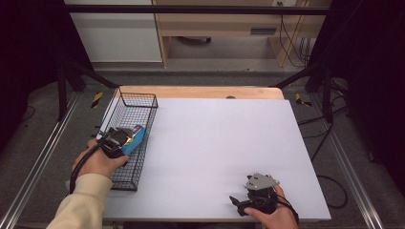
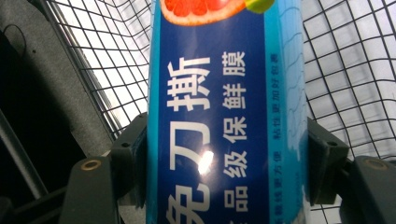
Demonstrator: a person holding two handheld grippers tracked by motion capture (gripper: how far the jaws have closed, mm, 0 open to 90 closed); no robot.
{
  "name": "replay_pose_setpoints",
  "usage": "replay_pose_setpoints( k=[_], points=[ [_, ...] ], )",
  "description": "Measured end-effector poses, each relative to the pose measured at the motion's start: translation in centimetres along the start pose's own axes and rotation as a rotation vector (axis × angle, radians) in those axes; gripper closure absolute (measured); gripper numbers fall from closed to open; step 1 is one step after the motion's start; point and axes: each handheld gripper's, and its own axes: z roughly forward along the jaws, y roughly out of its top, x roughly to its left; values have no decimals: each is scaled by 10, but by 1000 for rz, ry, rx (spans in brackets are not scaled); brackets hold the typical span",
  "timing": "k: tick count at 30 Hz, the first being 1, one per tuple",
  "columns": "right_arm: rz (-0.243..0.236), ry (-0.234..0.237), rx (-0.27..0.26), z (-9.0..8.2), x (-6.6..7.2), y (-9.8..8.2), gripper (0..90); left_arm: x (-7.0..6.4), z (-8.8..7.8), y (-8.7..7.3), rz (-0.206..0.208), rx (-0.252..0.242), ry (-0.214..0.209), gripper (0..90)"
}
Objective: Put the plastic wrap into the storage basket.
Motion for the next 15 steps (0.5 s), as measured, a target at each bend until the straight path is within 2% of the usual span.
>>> replay_pose_setpoints(
  k=[6, 9, 13, 14, 15],
  points=[
    [1, 5, 4, 0, 0, 0, 88, 0, 0, 0, 4, -4, -2, 316],
    [3, 7, 8, 1, 1, 0, 88, -1, -3, -1, 6, -30, 6, 311],
    [-1, 7, 9, 1, 1, 0, 88, 6, -16, -6, -31, -133, -38, 249],
    [-2, 7, 10, 1, 1, 0, 88, 6, -23, -8, -34, -183, -40, 229],
    [-1, 7, 10, 1, 1, 0, 88, 6, -27, -9, -39, -210, -40, 201]
  ],
)
